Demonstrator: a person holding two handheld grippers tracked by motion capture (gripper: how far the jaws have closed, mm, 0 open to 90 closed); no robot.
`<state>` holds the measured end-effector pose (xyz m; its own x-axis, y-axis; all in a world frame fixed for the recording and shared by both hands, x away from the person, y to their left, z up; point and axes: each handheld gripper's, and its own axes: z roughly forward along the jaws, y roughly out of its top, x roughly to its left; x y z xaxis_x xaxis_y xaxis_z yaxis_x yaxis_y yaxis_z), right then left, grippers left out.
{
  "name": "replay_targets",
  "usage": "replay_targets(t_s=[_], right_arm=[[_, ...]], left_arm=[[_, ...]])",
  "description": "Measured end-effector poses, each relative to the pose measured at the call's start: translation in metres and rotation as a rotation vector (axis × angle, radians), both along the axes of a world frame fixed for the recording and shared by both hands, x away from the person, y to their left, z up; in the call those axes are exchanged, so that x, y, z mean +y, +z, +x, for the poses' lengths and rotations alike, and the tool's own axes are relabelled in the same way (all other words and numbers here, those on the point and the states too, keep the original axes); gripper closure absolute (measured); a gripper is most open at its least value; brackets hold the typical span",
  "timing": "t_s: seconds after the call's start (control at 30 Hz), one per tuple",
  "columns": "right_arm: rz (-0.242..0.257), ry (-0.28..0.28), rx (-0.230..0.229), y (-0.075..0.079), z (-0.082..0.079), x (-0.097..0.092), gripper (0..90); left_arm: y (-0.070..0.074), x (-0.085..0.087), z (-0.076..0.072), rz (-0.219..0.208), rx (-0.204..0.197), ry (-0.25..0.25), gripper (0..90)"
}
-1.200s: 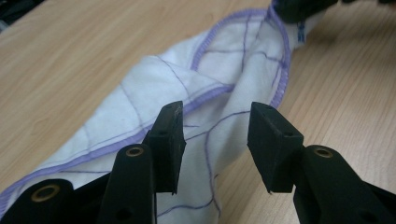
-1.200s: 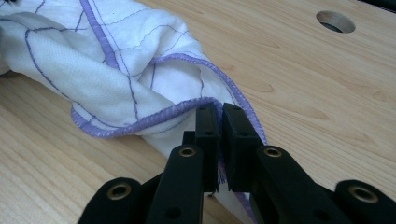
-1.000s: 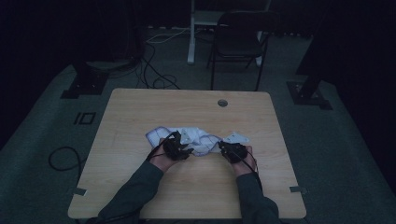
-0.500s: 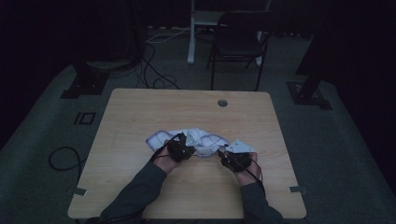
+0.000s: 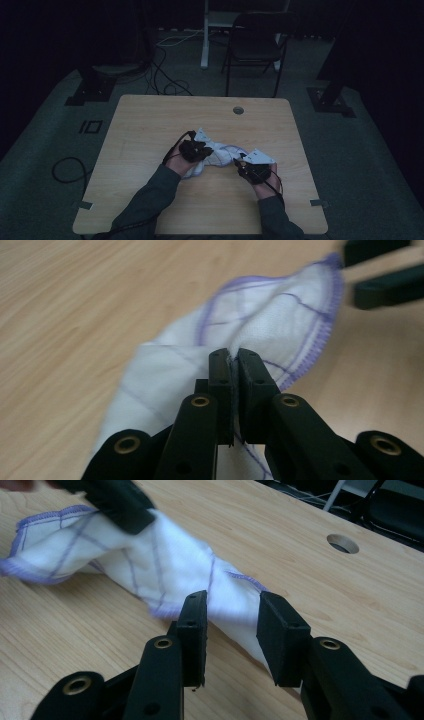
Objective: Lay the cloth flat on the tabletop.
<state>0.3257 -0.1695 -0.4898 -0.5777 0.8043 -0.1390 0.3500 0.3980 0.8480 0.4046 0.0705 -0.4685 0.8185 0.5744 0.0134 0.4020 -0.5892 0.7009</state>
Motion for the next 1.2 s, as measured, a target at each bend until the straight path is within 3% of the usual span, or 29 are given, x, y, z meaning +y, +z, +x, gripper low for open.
replay_targets(t_s=[0.2, 0.37, 0.63, 0.73, 0.9, 1.2], right_arm=[[-0.004, 0.014, 0.013, -0.003, 0.005, 0.007, 64.8], [-0.014, 0.040, 0.040, -0.011, 0.012, 0.019, 65.3], [-0.013, 0.077, 0.076, -0.021, 0.021, 0.038, 66.7], [-0.011, 0.089, 0.081, -0.023, 0.023, 0.045, 67.2], [0.001, 0.109, 0.101, -0.028, 0.028, 0.055, 67.9], [0.040, 0.151, 0.137, -0.040, 0.039, 0.071, 68.3]], left_arm=[[-0.016, 0.017, 0.030, -0.048, 0.071, 0.098, 86.4], [-0.028, 0.030, 0.039, -0.020, 0.080, 0.157, 85.9], [-0.043, 0.045, 0.035, 0.065, 0.057, 0.194, 83.1], [-0.047, 0.050, 0.032, 0.076, 0.050, 0.198, 81.5], [-0.051, 0.064, 0.030, 0.031, 0.069, 0.212, 78.2], [-0.055, 0.076, 0.016, -0.008, 0.075, 0.224, 77.2]])
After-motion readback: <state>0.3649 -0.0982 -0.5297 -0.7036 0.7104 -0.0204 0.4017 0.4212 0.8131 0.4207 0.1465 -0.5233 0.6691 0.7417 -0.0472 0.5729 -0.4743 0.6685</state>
